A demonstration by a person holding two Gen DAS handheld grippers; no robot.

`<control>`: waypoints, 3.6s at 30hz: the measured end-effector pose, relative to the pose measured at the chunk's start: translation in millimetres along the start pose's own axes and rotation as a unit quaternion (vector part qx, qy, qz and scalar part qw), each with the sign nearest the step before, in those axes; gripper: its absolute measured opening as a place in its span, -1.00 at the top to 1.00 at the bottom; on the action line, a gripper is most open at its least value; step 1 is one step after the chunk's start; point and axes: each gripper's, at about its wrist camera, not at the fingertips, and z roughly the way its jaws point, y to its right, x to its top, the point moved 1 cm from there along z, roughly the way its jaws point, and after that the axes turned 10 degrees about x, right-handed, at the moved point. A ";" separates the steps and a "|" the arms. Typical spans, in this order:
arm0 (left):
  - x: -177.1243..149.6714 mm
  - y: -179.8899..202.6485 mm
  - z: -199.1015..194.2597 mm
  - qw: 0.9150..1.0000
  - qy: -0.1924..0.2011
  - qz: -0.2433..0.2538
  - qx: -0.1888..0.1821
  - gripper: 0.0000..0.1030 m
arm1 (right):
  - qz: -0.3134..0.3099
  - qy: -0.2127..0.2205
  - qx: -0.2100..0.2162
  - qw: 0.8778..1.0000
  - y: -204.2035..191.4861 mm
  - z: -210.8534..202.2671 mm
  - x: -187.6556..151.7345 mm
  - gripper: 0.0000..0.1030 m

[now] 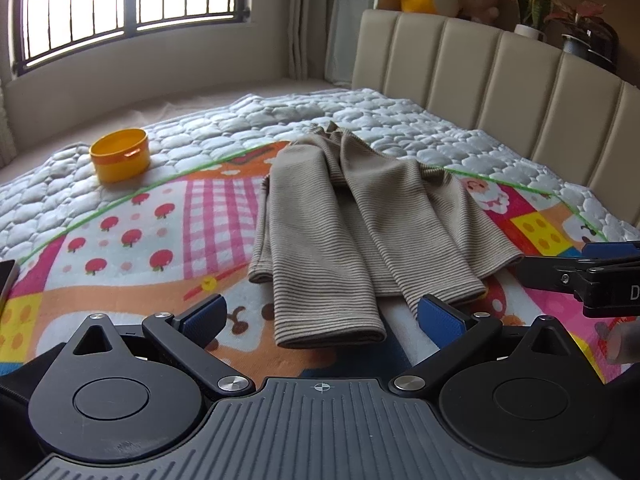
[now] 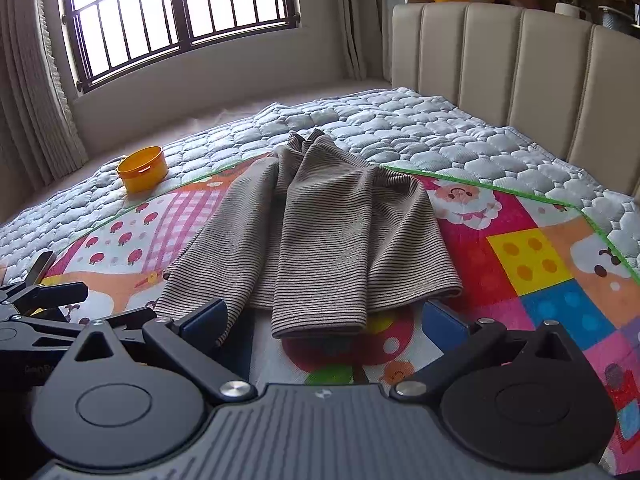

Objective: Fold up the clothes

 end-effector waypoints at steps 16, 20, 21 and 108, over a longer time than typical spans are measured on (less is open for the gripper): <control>-8.1 -7.9 8.2 1.000 -0.015 -0.011 0.001 -1.00 | 0.001 -0.012 -0.009 1.000 -1.7 4.7 -2.4 -1.00; -5.1 -8.0 10.4 1.000 -0.018 -0.016 0.000 -1.00 | 0.001 -0.015 -0.011 1.000 -2.1 5.8 -3.0 -1.00; -4.9 -8.4 10.5 1.000 -0.020 -0.016 0.000 -1.00 | 0.001 -0.016 -0.011 1.000 -2.2 6.1 -3.1 -1.00; 3.2 -8.3 15.1 0.999 -0.046 -0.024 0.005 -1.00 | 0.003 -0.064 0.000 0.998 1.0 17.3 6.8 -1.00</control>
